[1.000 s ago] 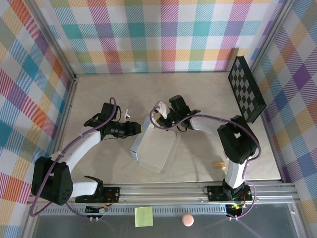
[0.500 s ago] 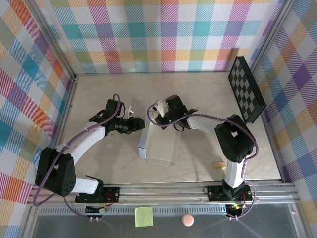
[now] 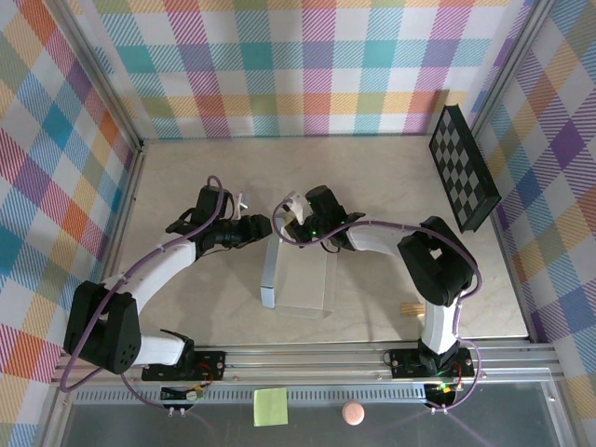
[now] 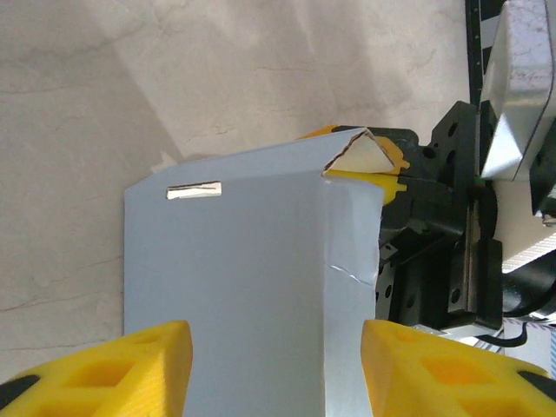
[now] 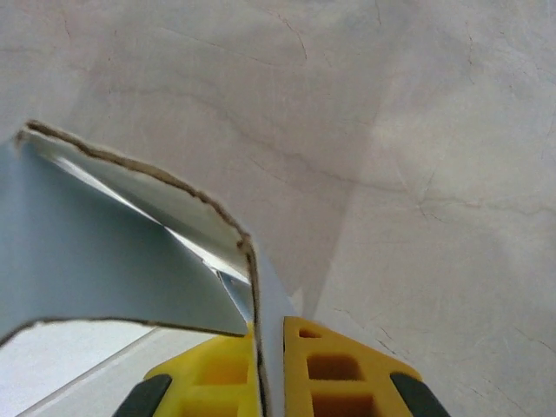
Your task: Fold the paper box
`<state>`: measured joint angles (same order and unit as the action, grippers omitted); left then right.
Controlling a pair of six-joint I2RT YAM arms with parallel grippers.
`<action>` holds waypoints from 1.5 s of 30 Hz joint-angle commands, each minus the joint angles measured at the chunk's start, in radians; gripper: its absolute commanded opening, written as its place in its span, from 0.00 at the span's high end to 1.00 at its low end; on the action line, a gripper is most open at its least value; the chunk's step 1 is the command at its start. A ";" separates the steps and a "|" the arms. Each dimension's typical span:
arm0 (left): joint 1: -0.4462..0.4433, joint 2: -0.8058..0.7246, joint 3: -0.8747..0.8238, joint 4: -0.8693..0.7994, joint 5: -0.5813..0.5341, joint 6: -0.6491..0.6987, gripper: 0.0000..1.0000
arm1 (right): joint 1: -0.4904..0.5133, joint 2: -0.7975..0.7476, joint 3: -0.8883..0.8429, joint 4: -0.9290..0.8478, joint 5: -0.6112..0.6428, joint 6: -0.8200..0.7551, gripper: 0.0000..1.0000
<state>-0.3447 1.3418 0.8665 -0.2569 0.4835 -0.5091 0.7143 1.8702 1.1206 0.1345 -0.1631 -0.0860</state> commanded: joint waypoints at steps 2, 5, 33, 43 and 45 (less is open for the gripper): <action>-0.002 0.029 0.008 0.030 0.008 -0.018 0.46 | 0.005 0.006 -0.009 0.019 -0.009 0.005 0.94; -0.002 0.042 0.006 0.035 0.024 -0.019 0.44 | 0.005 0.005 -0.007 0.009 -0.019 0.012 0.93; -0.004 0.086 -0.022 0.043 0.042 -0.020 0.54 | 0.006 -0.034 -0.053 0.000 -0.008 0.068 0.81; -0.004 0.083 -0.029 0.047 0.032 -0.025 0.55 | 0.007 -0.046 -0.063 0.039 0.011 0.063 0.99; -0.004 0.083 -0.036 0.054 0.026 -0.029 0.56 | 0.012 -0.057 -0.062 0.026 0.019 0.069 1.00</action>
<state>-0.3447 1.4185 0.8650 -0.1833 0.5449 -0.5316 0.7155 1.8603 1.0657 0.1390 -0.1471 -0.0326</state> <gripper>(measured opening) 0.445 0.063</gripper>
